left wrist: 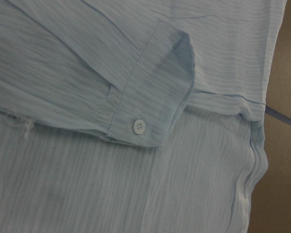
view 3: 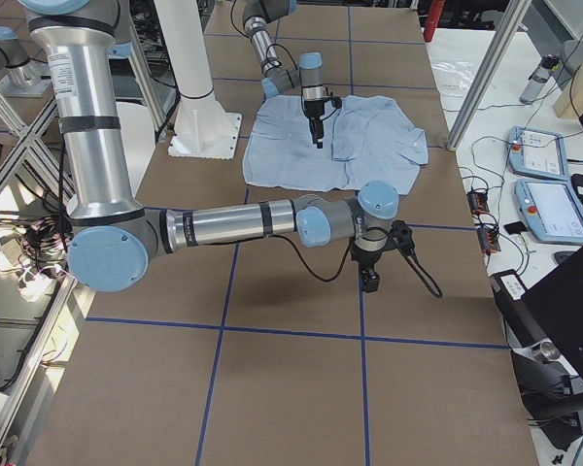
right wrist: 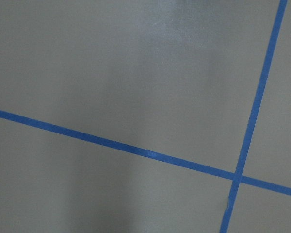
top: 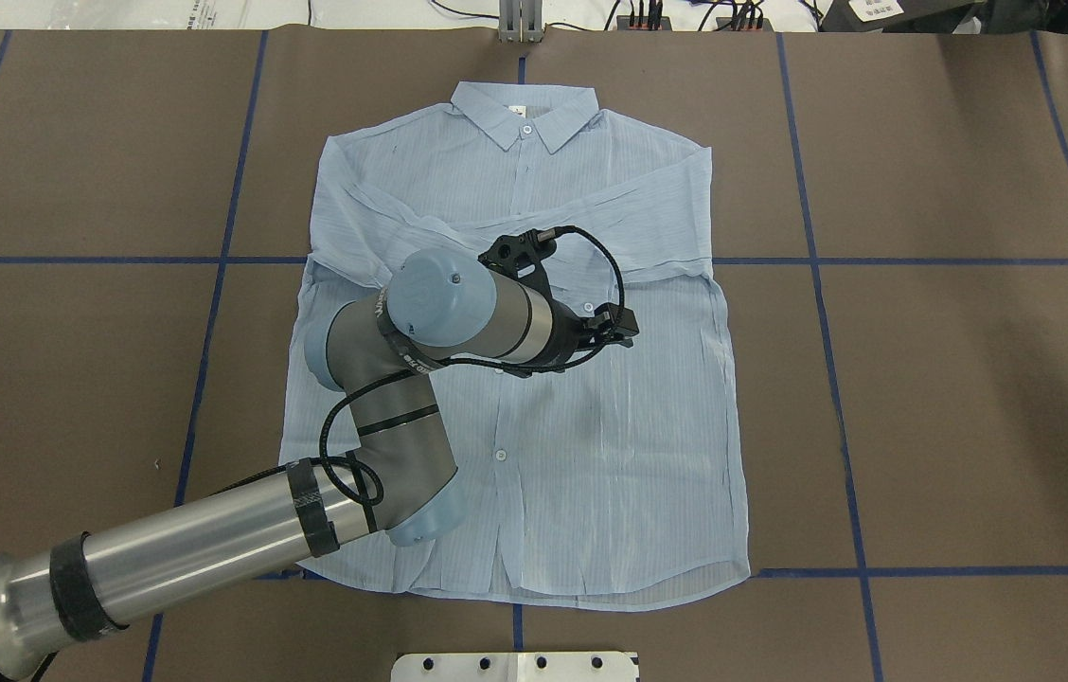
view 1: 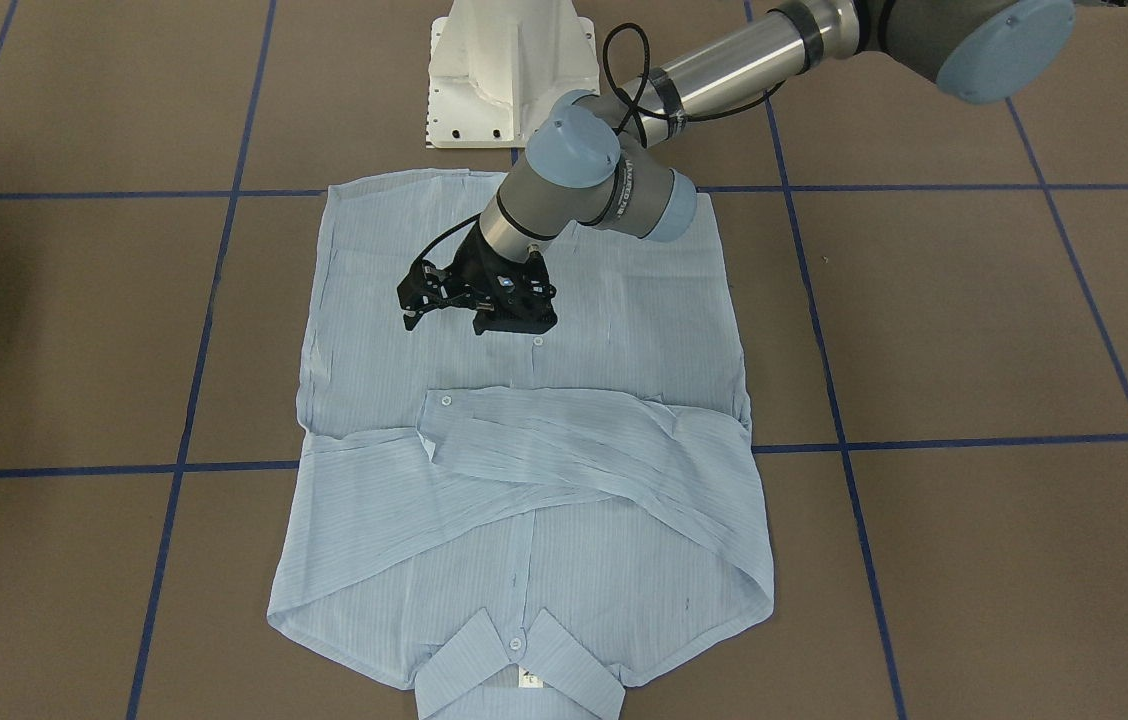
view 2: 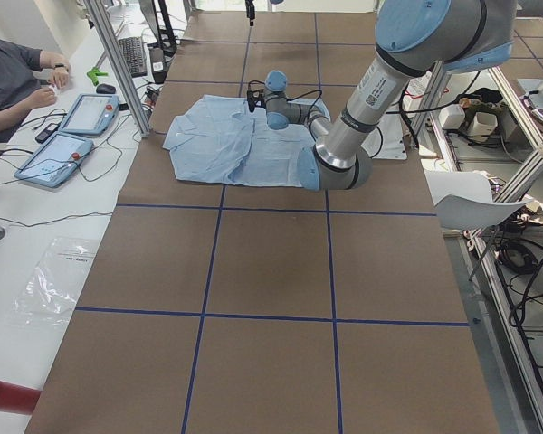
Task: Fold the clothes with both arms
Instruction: 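Carry the grasped sleeve across the shirt front with the left gripper, then release the sleeve with the left gripper while the right gripper moves toward the hem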
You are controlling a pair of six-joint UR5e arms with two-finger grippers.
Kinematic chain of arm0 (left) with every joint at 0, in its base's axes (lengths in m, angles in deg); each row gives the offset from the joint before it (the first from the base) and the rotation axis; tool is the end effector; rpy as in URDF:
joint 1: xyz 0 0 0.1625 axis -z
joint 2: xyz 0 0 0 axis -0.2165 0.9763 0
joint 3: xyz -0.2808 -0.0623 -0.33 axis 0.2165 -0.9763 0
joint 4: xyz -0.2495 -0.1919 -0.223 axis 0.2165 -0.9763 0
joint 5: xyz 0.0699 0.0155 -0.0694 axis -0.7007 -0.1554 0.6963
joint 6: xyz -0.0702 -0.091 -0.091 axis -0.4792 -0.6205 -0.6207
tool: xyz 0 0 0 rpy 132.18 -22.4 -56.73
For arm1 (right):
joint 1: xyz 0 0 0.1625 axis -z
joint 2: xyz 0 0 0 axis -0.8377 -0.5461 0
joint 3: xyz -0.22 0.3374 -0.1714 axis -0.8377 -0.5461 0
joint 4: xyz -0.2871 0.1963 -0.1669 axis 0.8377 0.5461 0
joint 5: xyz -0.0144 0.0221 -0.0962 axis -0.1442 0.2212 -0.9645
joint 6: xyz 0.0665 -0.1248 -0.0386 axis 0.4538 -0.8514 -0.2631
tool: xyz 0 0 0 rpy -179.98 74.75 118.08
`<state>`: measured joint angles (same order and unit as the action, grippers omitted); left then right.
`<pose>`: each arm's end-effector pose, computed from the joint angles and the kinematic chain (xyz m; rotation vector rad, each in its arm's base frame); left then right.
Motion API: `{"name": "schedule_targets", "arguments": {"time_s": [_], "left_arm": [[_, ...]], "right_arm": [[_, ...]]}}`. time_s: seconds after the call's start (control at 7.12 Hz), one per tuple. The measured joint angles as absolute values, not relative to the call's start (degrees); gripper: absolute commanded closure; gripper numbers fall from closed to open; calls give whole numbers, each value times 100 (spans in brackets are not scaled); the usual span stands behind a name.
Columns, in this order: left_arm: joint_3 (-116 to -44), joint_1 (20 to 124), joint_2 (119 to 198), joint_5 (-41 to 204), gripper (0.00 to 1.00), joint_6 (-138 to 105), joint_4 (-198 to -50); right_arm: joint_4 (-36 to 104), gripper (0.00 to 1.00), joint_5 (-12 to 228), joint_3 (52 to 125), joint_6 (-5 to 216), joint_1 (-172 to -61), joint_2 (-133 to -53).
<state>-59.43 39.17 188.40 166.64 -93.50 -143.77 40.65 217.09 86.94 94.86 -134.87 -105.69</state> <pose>0.6808 -0.4437 0.2050 0.0398 1.3354 -0.2272 -0.0778 -0.5345 0.6207 0.1365 -0.7600 -0.1946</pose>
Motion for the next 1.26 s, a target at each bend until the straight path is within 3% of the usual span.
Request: {"name": "schedule_targets", "arguments": {"time_s": [0.28, 0.56, 0.84, 1.26], "left_arm": [[-6387, 4115, 18364, 17022, 0, -8814, -14118], [-7766, 4246, 17584, 17147, 0, -8033, -12966], [-9118, 4303, 16733, 17133, 0, -7535, -12045], [-10224, 4257, 15547, 16911, 0, -7670, -11903]], "right_arm": [[4051, 0, 21703, 9279, 10493, -13114, -10705], [3928, 0, 21494, 10310, 12133, -12275, -11001], [3644, 0, 20878, 11261, 13934, -11120, -11312], [3499, 0, 19334, 12182, 16336, -8991, -11524]]}}
